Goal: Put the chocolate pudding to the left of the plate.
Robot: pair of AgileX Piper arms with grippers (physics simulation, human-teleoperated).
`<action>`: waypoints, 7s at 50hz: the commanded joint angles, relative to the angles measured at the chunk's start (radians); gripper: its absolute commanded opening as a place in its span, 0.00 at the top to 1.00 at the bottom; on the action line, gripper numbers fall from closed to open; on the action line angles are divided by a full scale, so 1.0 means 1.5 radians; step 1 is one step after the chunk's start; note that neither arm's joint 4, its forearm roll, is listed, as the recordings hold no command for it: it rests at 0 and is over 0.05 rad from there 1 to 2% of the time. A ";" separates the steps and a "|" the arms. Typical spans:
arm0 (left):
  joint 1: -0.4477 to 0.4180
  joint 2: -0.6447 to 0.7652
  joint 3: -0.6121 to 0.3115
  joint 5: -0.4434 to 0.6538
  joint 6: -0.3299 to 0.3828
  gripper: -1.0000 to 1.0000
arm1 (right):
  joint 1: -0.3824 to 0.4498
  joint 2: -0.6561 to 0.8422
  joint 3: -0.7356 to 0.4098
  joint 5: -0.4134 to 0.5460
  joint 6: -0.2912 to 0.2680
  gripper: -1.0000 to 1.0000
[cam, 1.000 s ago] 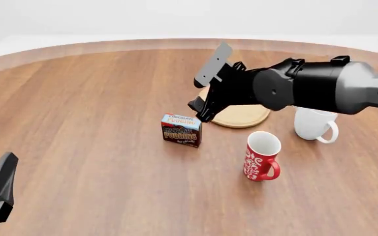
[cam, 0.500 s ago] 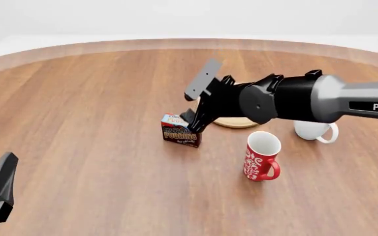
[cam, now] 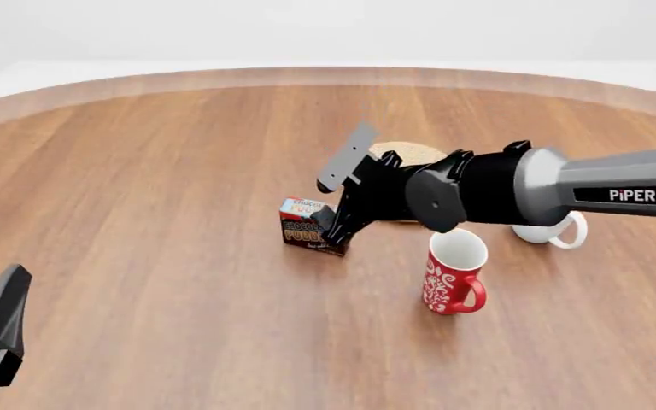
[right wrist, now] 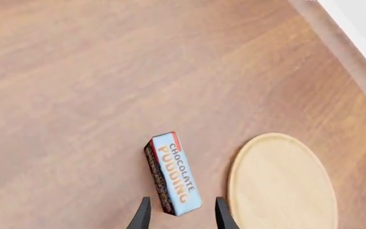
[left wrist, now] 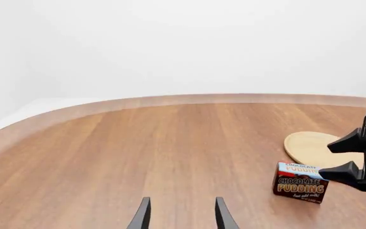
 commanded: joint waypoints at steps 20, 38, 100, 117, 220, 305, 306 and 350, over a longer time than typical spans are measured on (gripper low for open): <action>0.000 0.000 0.000 0.000 0.000 0.00 | -0.002 0.037 0.000 -0.025 0.019 0.00; 0.000 0.000 0.000 0.000 0.000 0.00 | -0.006 0.065 -0.008 -0.037 0.026 0.00; 0.000 0.000 0.000 0.000 0.000 0.00 | -0.019 0.120 -0.011 -0.077 0.045 0.00; 0.000 0.000 0.000 0.000 0.000 0.00 | -0.026 0.122 -0.004 -0.081 0.043 0.00; 0.000 0.000 0.000 0.000 0.000 0.00 | -0.047 0.193 -0.350 0.119 -0.003 1.00; 0.000 0.000 0.000 0.000 0.000 0.00 | -0.077 0.430 -0.584 0.184 0.040 0.00; 0.000 0.000 0.000 0.000 0.000 0.00 | -0.075 0.424 -0.575 0.181 0.041 0.00; 0.000 0.000 0.000 0.000 0.000 0.00 | -0.106 0.141 -0.223 -0.018 0.078 0.00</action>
